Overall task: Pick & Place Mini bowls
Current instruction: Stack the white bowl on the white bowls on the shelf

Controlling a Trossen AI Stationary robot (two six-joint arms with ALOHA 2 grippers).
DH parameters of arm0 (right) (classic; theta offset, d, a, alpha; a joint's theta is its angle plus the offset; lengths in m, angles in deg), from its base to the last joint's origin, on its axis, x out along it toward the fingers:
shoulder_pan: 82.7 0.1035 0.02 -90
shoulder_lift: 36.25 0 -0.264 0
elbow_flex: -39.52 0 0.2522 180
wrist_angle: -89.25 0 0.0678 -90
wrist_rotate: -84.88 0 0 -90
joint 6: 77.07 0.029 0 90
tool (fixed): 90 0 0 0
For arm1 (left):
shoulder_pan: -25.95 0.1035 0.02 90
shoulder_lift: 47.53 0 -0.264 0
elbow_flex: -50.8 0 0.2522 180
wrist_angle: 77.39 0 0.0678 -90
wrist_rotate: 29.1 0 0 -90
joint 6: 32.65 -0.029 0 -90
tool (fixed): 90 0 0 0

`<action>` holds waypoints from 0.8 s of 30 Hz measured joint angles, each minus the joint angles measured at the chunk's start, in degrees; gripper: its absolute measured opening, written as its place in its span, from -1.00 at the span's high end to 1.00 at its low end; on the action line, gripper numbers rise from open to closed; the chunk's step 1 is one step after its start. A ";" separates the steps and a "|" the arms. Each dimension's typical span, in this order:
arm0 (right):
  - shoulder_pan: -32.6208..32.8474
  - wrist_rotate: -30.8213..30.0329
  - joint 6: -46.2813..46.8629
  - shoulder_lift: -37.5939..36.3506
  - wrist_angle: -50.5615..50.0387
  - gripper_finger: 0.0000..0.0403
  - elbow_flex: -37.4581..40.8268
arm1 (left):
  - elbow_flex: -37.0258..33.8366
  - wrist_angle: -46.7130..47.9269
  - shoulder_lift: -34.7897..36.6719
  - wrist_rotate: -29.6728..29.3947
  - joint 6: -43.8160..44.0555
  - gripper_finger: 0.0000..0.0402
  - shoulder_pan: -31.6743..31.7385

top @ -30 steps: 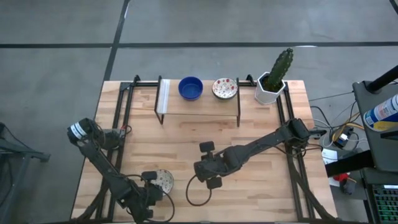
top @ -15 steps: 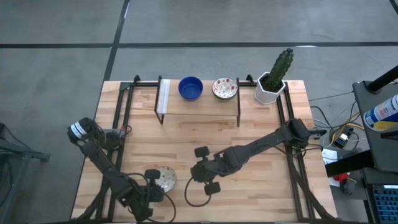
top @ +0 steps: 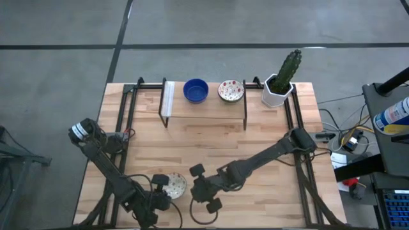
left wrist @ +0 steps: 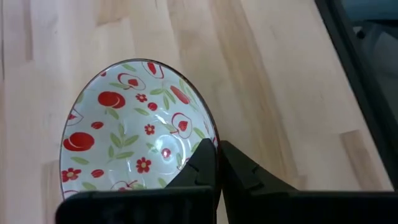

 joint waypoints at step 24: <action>-0.09 -0.98 -3.50 2.05 4.34 0.14 0.00 | 6.39 -0.40 0.30 -0.86 -13.04 1.00 2.36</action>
